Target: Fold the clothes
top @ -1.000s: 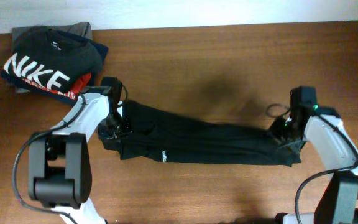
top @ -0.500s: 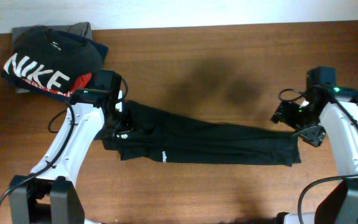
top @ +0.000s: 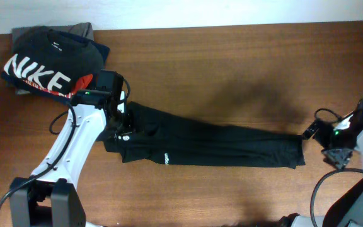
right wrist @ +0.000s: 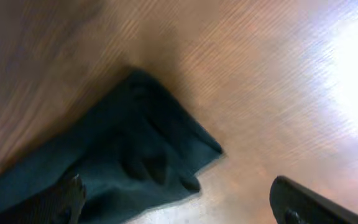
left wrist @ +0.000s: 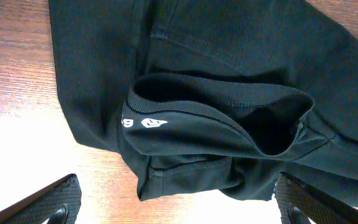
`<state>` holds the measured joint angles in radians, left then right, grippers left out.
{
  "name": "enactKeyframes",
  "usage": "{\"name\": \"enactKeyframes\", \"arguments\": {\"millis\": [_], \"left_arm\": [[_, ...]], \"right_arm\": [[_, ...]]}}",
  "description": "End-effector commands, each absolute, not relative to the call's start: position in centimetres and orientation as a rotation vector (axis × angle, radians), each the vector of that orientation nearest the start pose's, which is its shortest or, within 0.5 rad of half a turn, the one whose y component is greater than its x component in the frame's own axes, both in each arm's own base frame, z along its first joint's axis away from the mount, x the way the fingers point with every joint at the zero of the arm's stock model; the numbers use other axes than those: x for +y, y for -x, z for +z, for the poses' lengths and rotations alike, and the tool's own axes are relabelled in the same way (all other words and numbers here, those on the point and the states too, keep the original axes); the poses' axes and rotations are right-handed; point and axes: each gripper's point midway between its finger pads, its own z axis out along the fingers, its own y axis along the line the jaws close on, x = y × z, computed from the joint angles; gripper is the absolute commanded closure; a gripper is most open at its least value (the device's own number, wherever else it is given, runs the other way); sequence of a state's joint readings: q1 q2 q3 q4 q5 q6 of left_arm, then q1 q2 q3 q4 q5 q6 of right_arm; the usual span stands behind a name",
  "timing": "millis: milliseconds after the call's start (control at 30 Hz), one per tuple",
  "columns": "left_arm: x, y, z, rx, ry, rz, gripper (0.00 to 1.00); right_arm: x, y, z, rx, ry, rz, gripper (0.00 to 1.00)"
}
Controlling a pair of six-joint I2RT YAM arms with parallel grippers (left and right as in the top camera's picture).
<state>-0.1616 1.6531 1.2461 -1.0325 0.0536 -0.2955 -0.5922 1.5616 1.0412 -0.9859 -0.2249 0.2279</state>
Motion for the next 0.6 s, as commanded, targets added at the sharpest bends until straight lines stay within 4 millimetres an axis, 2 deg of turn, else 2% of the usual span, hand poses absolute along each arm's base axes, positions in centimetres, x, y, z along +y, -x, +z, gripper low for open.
{"name": "enactKeyframes", "arguments": {"millis": [0,267,567], "left_arm": [[-6.3,-31.6,9.1,3.020,0.202,-0.140,0.01],[-6.3,-31.5,9.1,3.023,0.202,-0.138,0.01],[-6.3,-31.5,9.1,3.022,0.202,-0.138,0.01]], "right_arm": [[-8.9,-25.9,5.6,2.764,-0.952,0.600,0.01],[-9.0,-24.9,2.5,2.765,-0.949,0.533,0.01],[-8.6,-24.4,1.6,2.777,-0.918,0.536,0.01]]}}
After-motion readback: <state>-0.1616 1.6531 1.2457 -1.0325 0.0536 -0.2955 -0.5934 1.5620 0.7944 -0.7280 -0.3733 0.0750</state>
